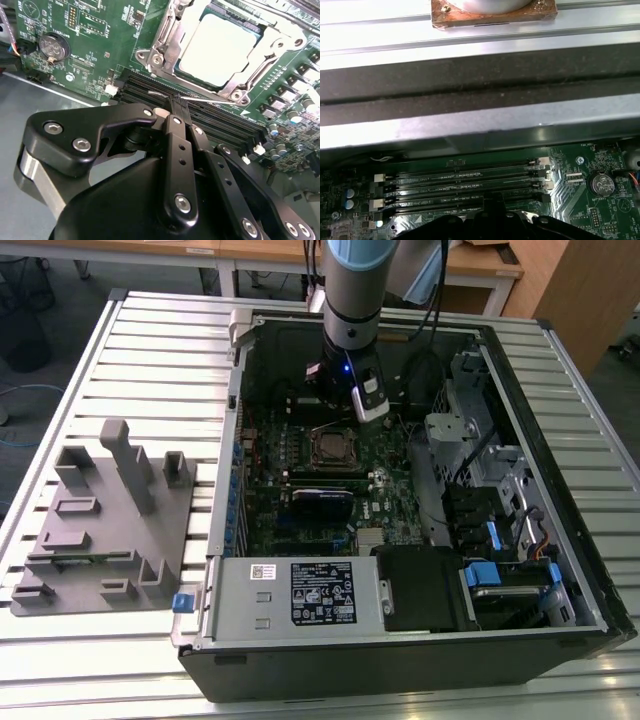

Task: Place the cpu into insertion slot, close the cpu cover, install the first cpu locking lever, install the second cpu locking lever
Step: 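Install the first cpu locking lever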

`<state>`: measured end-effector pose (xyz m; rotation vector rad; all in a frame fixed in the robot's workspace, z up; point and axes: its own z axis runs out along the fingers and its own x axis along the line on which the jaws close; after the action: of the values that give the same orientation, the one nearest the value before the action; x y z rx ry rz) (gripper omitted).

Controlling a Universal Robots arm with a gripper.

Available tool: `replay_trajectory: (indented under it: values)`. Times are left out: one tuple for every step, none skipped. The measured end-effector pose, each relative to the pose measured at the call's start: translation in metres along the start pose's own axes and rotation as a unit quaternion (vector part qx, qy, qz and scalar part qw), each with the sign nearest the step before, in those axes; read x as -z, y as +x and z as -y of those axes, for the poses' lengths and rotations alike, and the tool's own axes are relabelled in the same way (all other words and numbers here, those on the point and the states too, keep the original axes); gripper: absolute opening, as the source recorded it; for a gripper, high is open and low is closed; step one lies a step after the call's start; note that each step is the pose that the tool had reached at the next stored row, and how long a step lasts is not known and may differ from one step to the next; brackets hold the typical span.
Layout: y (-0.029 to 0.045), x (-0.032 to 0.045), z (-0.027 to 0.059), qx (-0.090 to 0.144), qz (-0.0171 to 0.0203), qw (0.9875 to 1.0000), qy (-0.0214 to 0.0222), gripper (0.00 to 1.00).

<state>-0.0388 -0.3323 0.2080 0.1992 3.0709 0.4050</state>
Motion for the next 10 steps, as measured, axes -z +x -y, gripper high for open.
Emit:
replay_trajectory:
  values:
    - [-0.0009, -0.0001, -0.0001, -0.002, 0.0005, 1.0, 0.0, 0.1]
    - [-0.0018, -0.0003, -0.0001, -0.004, 0.001, 1.0, 0.0001, 0.1]
    - [-0.0026, -0.0004, -0.0002, -0.006, 0.0015, 1.0, 0.0002, 0.1]
    - [-0.0031, -0.0005, -0.0002, -0.008, 0.0022, 1.0, 0.0002, 0.1]
    - [-0.0032, -0.0006, -0.0002, -0.011, 0.003, 0.9999, 0.0003, 0.1]
    - [-0.0033, -0.0007, -0.0002, -0.014, 0.0039, 0.9999, 0.0004, 0.1]
    - [-0.0033, -0.0008, -0.0002, -0.017, 0.0046, 0.9998, 0.0005, 0.1]
    - [-0.0033, -0.0009, -0.0002, -0.018, 0.005, 0.9998, 0.0005, 0.1]
    - [-0.0033, -0.001, -0.0002, -0.02, 0.0054, 0.9998, 0.0006, 0.1]
    - [-0.0033, -0.001, -0.0002, -0.021, 0.0058, 0.9998, 0.0006, 0.1]
